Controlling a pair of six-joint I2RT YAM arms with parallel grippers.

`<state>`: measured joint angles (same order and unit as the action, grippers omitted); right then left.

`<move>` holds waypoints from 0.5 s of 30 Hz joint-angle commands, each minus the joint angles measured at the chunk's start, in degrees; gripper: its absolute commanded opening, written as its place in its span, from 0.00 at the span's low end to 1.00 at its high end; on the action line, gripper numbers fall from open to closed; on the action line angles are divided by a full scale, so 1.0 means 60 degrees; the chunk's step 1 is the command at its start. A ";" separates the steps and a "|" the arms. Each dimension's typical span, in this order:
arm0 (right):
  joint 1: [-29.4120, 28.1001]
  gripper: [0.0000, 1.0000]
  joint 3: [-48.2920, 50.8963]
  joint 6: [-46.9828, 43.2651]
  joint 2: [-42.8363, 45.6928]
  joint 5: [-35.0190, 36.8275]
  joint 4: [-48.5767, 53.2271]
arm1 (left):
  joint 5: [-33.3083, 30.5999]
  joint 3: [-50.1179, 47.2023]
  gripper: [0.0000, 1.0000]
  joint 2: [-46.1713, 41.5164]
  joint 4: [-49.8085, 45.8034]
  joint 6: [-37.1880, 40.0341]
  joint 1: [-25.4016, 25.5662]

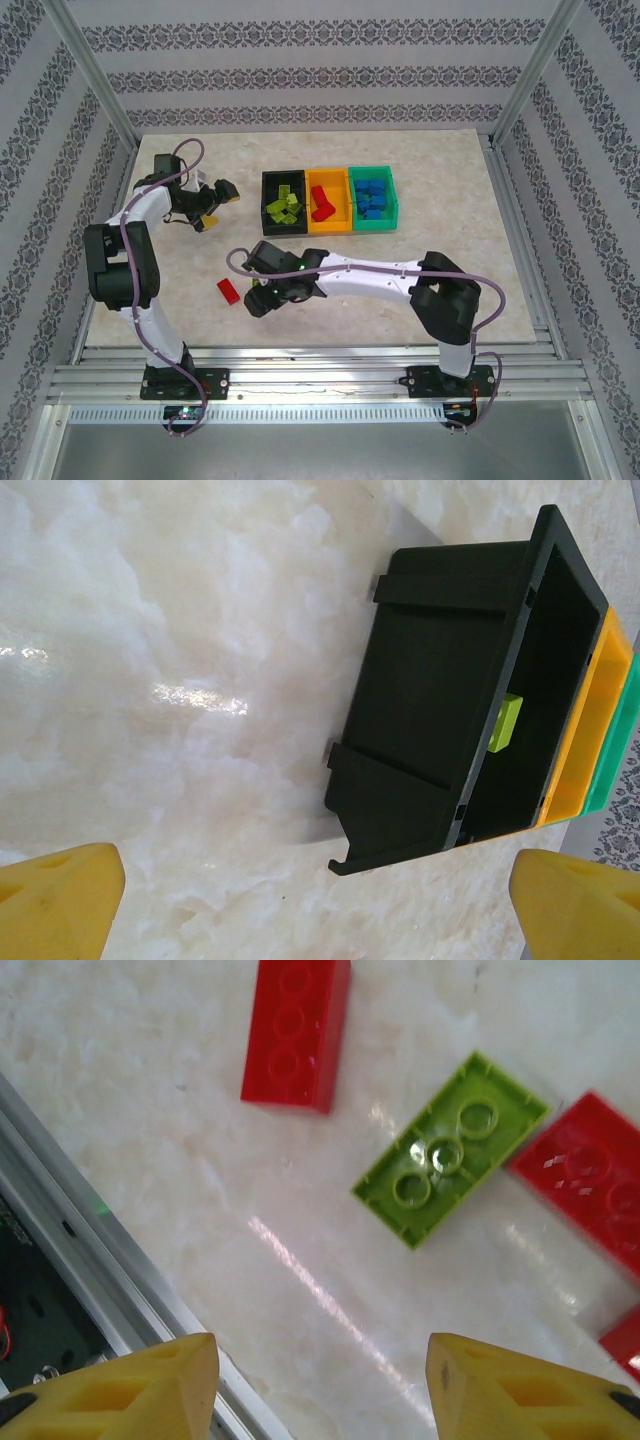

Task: Sort the legos into containers by color
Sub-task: Pick up the lego from the bottom-center of the table.

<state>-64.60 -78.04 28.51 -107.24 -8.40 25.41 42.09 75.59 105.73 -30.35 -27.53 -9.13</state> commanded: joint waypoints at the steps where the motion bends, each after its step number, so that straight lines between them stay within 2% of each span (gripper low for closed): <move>1: -0.0130 0.58 0.0624 0.0641 0.0581 0.0183 -0.0351 | 0.0301 -0.0131 0.99 -0.0190 0.0328 -0.0136 -0.0149; 8: -0.0378 0.58 0.1589 0.1456 0.0768 0.0284 -0.0890 | 0.0309 -0.0140 0.99 -0.0219 0.0340 -0.0128 -0.0149; 15: -0.0429 0.59 0.1162 0.1425 -0.0006 0.0229 -0.0970 | 0.0397 -0.0162 0.99 -0.0205 0.0400 -0.0202 -0.0146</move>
<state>-66.81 -69.14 36.16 -104.97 -7.53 20.75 43.31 75.53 105.71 -29.95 -27.94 -9.13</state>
